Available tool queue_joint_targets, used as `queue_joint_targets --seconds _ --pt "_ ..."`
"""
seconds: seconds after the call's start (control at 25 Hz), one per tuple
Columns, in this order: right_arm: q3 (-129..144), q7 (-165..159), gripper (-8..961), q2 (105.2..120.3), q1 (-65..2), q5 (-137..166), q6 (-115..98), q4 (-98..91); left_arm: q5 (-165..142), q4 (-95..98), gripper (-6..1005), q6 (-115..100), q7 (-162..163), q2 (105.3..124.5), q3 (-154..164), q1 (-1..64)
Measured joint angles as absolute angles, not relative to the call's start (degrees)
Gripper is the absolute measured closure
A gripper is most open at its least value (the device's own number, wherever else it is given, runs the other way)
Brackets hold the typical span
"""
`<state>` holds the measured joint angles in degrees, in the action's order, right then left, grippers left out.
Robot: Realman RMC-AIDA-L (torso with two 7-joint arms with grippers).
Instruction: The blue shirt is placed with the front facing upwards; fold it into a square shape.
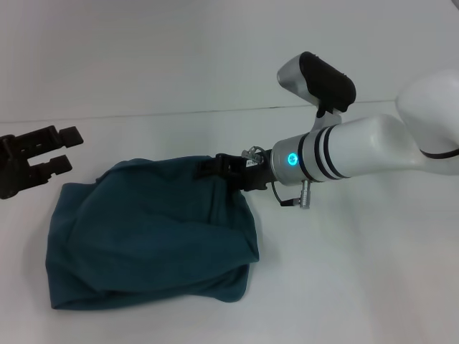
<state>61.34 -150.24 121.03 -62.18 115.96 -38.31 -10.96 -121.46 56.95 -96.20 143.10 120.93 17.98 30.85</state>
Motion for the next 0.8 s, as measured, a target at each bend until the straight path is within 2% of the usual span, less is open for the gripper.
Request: queue_joint_targets --seconds 0.04,0.24,0.68,0.8 --pt "61.34 -149.14 63 120.92 -61.93 114.74 -38.77 -10.96 -121.46 56.95 246 -96.21 143.10 120.93 18.00 30.83" --pt "61.43 -148.08 235 120.49 -61.65 113.61 -39.82 -10.97 -121.42 56.95 247 -96.20 143.09 120.93 18.02 30.86" --pt "67.21 -152.09 477 120.32 -62.80 113.73 -39.56 -11.56 -121.28 56.24 247 -96.14 142.76 120.94 18.02 31.13" --pt "67.11 -152.40 618 120.32 -62.58 113.54 -39.51 -11.58 -121.28 56.24 247 -96.14 142.68 120.93 18.02 30.95"
